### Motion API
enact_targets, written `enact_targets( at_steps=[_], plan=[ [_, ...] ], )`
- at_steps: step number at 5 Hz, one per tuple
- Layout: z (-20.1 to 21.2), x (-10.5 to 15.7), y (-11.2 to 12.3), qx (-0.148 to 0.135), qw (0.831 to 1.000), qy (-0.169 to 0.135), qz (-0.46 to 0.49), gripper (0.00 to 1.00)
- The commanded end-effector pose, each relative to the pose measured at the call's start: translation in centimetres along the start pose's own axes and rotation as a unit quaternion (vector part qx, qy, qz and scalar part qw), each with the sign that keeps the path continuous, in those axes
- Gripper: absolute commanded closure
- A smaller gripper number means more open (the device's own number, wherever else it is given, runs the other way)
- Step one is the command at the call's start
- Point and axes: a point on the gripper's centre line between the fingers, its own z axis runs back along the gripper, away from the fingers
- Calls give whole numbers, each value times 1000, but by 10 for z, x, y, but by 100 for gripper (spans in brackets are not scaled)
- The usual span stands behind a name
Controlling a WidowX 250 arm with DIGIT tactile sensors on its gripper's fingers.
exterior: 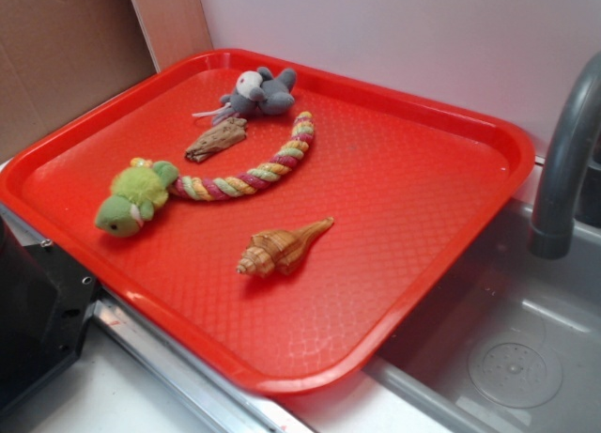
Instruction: Grab the shell.
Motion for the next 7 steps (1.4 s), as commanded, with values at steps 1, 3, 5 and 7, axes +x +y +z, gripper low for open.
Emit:
enact_targets(
  at_steps=[1,3,5,7],
  plan=[
    [0,0,0,0,1000,0,0,0],
    [-21,12,-28,13,997,-34,71,0],
    [-70,33,-63,-59,994,-56,80,0],
    [-141,43,-84,-53,998,-12,33,0]
  ],
)
